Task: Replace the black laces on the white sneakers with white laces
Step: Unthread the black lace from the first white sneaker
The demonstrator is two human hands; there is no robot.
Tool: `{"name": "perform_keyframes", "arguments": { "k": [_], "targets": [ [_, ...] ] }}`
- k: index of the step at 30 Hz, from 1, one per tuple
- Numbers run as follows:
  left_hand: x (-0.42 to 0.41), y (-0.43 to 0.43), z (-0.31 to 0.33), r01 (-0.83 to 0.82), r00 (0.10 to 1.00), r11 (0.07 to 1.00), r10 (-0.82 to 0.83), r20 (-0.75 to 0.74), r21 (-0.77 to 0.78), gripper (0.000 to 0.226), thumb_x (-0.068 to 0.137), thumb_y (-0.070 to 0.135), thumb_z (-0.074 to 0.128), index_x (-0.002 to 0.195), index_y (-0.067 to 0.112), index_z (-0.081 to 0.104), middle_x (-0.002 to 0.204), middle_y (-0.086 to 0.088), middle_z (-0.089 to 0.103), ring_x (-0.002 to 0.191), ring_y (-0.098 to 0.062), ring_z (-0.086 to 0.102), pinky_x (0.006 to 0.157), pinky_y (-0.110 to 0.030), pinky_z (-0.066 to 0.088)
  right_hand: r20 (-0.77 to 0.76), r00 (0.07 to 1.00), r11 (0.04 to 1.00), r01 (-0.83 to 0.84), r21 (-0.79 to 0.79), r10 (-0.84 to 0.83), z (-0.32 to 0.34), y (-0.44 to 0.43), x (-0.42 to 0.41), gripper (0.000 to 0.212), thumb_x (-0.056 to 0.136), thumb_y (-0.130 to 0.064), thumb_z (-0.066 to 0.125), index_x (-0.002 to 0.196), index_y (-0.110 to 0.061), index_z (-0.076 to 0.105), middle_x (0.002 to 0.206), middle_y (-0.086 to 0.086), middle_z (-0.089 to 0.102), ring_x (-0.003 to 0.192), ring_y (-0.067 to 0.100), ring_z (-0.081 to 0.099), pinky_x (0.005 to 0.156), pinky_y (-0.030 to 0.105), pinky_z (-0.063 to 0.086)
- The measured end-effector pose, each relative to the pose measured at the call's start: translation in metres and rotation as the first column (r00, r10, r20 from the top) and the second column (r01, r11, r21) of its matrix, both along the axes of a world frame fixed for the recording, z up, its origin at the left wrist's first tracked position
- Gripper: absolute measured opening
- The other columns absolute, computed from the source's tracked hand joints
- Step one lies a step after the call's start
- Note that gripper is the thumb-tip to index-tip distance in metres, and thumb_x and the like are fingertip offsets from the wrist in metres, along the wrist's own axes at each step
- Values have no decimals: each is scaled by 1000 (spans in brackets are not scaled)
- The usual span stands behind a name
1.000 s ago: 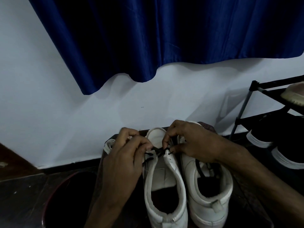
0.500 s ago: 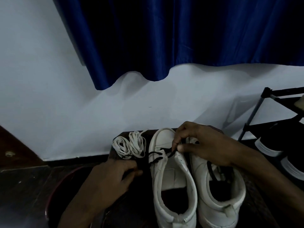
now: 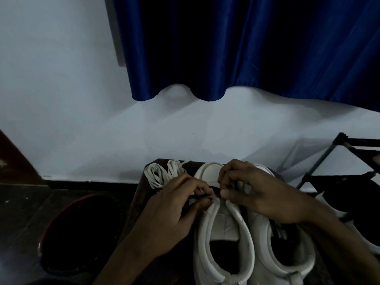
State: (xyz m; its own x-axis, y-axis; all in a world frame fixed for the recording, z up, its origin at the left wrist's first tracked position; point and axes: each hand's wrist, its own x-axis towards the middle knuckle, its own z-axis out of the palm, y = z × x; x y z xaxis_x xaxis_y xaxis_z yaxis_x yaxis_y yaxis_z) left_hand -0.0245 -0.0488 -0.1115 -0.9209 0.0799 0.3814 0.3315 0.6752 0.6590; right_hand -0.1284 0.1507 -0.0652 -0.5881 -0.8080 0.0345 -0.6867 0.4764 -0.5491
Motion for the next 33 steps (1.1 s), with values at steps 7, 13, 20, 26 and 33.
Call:
{"name": "perform_keyframes", "arguments": {
  "k": [7,13,20,26,33],
  "targets": [
    [-11,-3,-11,75,986,990,-92,139,123,50,86,74,44,126,49,58,130,19,38,132,-13,37,107,-23,32,125,992,964,56,-258,-25,-2,4,3,11,92,-24,59,82,-22,63,106,-6,55,106,18,57,92,25,43],
    [-14,-3,-9,101,972,982,-132,197,159,41,81,70,53,116,50,62,133,21,34,132,-7,32,113,-34,28,163,981,959,140,-245,-102,1,4,5,41,81,-57,57,76,-17,65,98,-4,57,92,16,61,88,49,46],
    [-13,-6,-12,96,973,989,-118,198,116,51,76,75,54,122,54,54,132,27,30,132,4,25,113,-31,23,11,995,994,98,-37,-98,7,4,-1,17,81,-50,70,81,-33,69,119,-23,55,117,1,54,98,36,46],
    [-14,-8,-10,104,979,993,-113,169,58,49,76,77,52,121,57,48,129,27,30,131,6,24,109,-25,19,-126,990,987,77,138,-60,7,-6,-6,33,75,-69,51,87,-45,69,112,-31,54,108,-5,51,91,39,47],
    [-11,-13,-10,99,982,993,-107,155,60,52,72,80,54,117,55,52,126,30,30,130,8,24,113,-36,21,231,950,867,292,-405,-212,1,-1,-3,30,98,-28,53,85,-5,66,98,4,57,89,12,59,88,27,45]
  ]
}}
